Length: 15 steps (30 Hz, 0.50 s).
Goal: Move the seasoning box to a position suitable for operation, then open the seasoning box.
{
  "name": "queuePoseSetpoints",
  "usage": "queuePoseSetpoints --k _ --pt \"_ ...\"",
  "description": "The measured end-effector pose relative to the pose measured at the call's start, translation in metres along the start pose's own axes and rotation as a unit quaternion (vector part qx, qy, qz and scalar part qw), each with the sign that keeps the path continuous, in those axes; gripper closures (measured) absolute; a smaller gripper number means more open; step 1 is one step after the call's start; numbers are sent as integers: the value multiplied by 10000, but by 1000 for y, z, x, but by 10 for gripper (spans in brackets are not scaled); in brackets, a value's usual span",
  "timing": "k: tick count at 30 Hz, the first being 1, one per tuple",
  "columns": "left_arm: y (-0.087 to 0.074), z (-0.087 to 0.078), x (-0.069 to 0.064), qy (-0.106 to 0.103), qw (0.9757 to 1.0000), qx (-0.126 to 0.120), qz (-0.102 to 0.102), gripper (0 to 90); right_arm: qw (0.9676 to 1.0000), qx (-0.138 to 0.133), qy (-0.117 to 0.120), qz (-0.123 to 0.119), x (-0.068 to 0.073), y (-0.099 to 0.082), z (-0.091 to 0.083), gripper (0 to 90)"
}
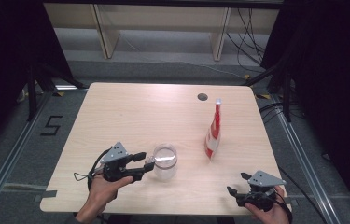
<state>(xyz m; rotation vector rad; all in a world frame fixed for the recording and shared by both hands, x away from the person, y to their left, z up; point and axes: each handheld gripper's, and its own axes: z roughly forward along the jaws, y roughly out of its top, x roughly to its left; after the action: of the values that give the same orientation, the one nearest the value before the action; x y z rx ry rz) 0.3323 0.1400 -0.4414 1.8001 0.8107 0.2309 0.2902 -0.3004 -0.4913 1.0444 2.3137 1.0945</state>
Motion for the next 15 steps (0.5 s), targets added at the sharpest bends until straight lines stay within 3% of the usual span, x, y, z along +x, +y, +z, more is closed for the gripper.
queuePoseSetpoints --k 2,3,7,15 --pt "1 0 -2 -11 10000 -35 -40 472 10000 1 0 -8 0 0 0 252" --pt "2 0 -1 -43 10000 -26 65 480 10000 32 9 -28 0 0 0 252" --pt "1 0 -3 3 10000 -5 46 509 10000 23 -4 45 1 0 0 252" --pt "0 0 -4 73 9998 -1 210 596 10000 17 -42 3 1 0 -1 252"
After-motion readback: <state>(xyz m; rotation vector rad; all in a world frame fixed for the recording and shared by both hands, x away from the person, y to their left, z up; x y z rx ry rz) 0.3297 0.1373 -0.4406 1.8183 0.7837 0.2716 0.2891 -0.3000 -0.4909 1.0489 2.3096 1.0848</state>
